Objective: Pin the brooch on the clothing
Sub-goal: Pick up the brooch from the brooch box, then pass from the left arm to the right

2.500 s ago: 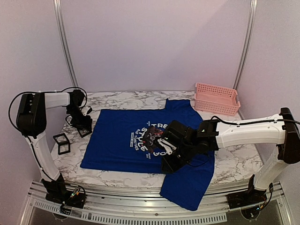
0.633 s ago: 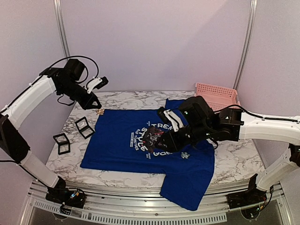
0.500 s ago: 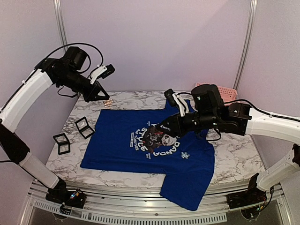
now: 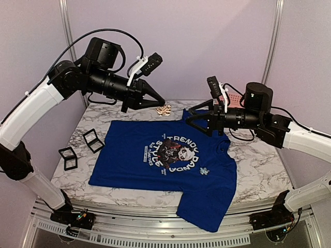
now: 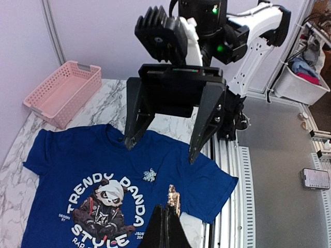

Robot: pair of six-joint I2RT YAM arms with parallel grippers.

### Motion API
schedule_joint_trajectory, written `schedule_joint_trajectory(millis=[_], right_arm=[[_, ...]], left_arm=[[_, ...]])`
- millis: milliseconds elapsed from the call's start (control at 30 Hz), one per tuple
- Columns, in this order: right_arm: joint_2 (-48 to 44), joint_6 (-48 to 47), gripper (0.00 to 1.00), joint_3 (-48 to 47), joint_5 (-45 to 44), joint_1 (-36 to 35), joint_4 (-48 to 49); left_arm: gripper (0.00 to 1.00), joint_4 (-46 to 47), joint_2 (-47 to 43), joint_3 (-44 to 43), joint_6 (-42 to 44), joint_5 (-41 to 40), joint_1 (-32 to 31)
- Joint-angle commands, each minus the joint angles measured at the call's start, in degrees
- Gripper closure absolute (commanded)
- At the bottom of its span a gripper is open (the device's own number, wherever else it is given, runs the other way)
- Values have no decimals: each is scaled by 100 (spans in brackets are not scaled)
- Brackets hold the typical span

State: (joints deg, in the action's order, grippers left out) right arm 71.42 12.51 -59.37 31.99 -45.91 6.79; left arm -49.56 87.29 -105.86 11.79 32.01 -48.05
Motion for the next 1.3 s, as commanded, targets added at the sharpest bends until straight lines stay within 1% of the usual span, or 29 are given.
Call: schedule_joint_trajectory(millis=[0, 100, 200, 300, 367, 467, 567, 667, 700, 833, 967, 1200, 1233, 1267], right_arm=[[-386, -200, 29, 425, 990, 245, 677], [-354, -184, 27, 596, 1030, 247, 1157], [-96, -30, 30, 479, 1068, 247, 1328], [210, 2, 34, 194, 1017, 249, 1151], [377, -9, 39, -28, 933, 248, 875], [578, -49, 55, -211, 1195, 248, 905], [718, 42, 73, -293, 1451, 243, 1042], [855, 26, 86, -369, 1622, 249, 918], [878, 9, 88, -379, 1671, 247, 877], [922, 48, 88, -401, 1880, 243, 911], [994, 58, 99, -446, 1963, 248, 917], [950, 12, 100, -405, 2006, 249, 912], [912, 14, 100, -387, 1958, 242, 903], [868, 8, 100, -359, 1914, 242, 898]], left_arm=[[100, 249, 552, -382, -228, 298, -33], [100, -73, 813, -789, -100, -13, -83], [100, -230, 942, -923, 21, -130, -188], [100, -359, 893, -838, 284, -262, -372], [100, -444, 842, -769, 374, -274, -421], [100, -455, 760, -673, 416, -283, -445], [100, -454, 709, -587, 439, -285, -476], [100, -409, 695, -589, 447, -323, -486], [100, -407, 687, -589, 459, -326, -486], [100, -366, 677, -510, 446, -412, -503], [100, -300, 659, -454, 429, -424, -525], [100, -255, 641, -391, 400, -340, -556], [92, -271, 628, -380, 379, -285, -556], [76, -267, 594, -345, 355, -235, -556]])
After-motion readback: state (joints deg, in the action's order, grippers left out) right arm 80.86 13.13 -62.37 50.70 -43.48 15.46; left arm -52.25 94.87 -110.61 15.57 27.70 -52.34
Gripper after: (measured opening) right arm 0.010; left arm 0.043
